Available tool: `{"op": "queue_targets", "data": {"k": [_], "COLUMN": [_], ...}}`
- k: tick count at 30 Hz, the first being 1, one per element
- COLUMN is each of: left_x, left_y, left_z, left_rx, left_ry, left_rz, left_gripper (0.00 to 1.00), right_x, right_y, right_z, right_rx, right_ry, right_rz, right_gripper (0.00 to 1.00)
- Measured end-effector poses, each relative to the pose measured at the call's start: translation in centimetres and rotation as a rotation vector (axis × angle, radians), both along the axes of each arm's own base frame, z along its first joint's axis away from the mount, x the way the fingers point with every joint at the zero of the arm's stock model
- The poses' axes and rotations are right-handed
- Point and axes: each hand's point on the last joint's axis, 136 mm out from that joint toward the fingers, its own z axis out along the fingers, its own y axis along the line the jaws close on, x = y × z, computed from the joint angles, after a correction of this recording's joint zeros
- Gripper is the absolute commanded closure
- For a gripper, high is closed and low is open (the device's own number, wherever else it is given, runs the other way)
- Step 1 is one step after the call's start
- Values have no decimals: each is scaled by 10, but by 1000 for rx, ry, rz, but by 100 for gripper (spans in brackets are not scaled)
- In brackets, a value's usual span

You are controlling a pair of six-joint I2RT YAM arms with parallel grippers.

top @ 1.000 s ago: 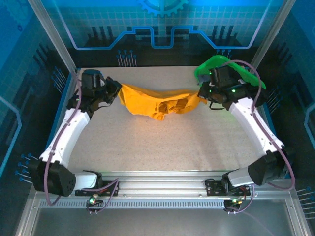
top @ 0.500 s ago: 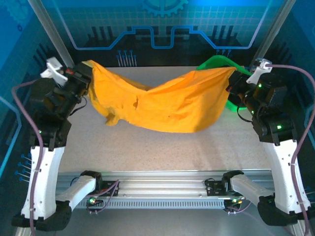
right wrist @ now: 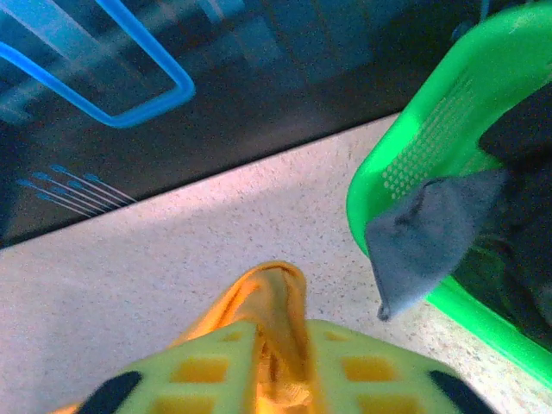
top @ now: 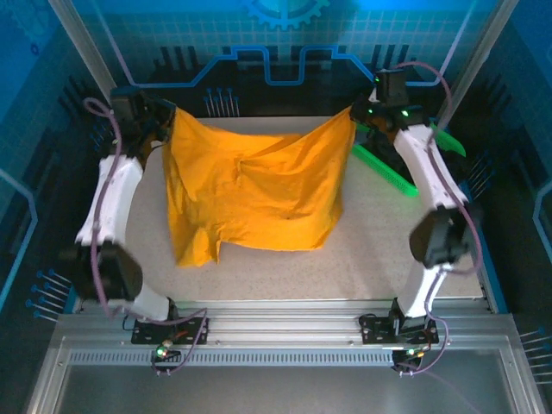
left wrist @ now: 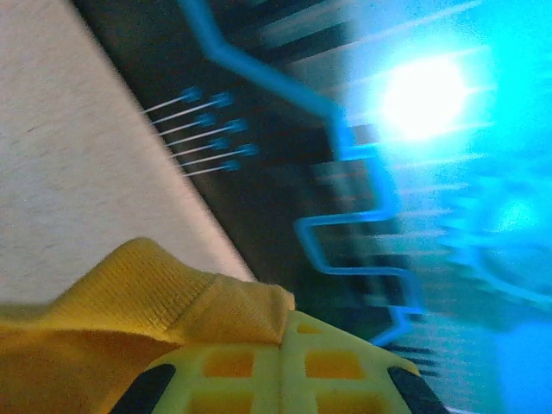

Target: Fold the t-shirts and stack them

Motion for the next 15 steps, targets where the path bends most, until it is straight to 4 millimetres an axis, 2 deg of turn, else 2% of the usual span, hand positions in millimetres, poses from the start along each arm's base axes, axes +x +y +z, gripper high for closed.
{"op": "queue_targets", "data": {"k": [1,3,5,7,9,11,12,15], "left_x": [15,39,41,25,8,-21,-42,-98], "left_y": [1,1,-1,-3,1,10,18,51], "left_z": [-27,-73,-107,-124,-120,-116,-117,-138], "left_rx": [-13,-27,-19,13,72,122,140,121], "left_ry": [59,154,238,325,352,382,404,493], "left_rz": [-17,-60,-98,-131,-143,-131,-115,-30], "left_gripper": [52,45,44,44,47,49,50,53], "right_x": [13,24,18,7,-12,-40,-58,-110], "right_y": [4,9,13,18,22,26,28,44], "right_z": [-16,-40,-59,-65,-68,-73,-75,-85], "right_rx": [-8,-16,-27,-31,-31,-30,-28,-17], "right_ry": [36,88,154,184,205,234,247,279], "right_rz": [11,26,40,51,61,69,75,109], "right_gripper": [57,49,44,44,45,46,46,52]}}
